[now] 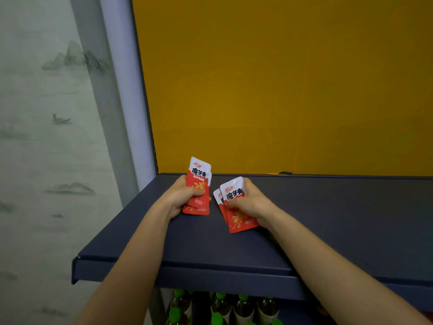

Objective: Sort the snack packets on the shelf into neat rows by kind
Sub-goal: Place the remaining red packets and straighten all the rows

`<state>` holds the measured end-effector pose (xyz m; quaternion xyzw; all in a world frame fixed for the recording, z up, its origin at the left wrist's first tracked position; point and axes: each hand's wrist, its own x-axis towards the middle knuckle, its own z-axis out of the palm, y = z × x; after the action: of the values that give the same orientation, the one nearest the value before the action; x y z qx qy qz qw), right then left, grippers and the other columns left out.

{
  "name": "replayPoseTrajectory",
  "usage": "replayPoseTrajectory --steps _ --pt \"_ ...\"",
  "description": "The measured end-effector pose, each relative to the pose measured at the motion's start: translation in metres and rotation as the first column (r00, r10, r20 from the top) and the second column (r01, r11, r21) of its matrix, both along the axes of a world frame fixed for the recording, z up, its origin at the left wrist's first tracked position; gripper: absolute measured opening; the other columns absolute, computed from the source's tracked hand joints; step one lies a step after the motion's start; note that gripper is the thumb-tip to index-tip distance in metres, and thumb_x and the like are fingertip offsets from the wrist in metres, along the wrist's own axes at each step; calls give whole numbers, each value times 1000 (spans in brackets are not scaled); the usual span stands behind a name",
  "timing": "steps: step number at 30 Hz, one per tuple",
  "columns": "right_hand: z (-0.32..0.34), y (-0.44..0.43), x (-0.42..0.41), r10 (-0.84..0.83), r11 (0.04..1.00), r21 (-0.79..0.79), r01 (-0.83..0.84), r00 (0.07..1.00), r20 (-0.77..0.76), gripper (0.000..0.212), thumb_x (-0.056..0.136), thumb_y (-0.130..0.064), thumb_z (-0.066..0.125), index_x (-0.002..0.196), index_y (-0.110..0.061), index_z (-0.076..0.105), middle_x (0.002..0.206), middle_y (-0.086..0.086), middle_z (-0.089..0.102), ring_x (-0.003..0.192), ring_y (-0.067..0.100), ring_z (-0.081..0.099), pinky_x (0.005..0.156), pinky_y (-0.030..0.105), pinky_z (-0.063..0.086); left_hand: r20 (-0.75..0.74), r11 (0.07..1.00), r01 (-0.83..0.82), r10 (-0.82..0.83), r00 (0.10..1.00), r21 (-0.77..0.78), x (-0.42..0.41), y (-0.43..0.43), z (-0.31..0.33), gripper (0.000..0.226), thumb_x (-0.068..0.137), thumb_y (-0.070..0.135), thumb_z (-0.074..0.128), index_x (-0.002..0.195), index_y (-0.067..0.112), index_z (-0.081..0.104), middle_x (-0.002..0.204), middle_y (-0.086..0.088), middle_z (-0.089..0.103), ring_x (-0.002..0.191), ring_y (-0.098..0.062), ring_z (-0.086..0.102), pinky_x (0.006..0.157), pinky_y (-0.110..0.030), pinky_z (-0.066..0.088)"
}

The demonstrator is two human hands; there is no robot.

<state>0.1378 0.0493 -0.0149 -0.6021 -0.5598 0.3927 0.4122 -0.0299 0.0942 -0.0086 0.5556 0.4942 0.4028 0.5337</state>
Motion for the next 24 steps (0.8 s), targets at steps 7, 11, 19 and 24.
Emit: replayPoseTrajectory --steps 7,11,19,24 --pt "22 -50 43 -64 986 109 123 901 -430 31 83 8 57 88 -22 52 64 -2 63 47 6 59 46 18 48 232 995 -53 31 972 90 29 -39 26 38 88 -5 52 117 15 39 101 -10 64 53 -17 71 52 -27 59" --pt "29 -108 104 -145 961 103 255 787 -600 32 83 1 61 109 -19 59 74 1 68 51 8 64 50 21 53 272 993 37 -65 960 108 78 -74 39 40 85 -4 56 119 14 44 97 -6 66 56 -15 72 52 -23 58" --pt "14 -273 246 -389 761 139 634 618 -683 48 82 5 59 125 -14 54 77 -1 69 50 5 66 45 19 52 264 899 413 -438 859 147 232 -170 38 42 82 -4 60 116 18 50 99 -5 69 67 -19 74 58 -24 59" --pt "-15 -401 326 -561 575 112 810 490 -667 51 83 3 58 128 -19 52 89 2 68 56 7 67 47 22 53 214 775 623 -630 746 109 333 -244 13 41 81 -6 60 111 19 51 98 -7 70 69 -23 74 63 -29 60"
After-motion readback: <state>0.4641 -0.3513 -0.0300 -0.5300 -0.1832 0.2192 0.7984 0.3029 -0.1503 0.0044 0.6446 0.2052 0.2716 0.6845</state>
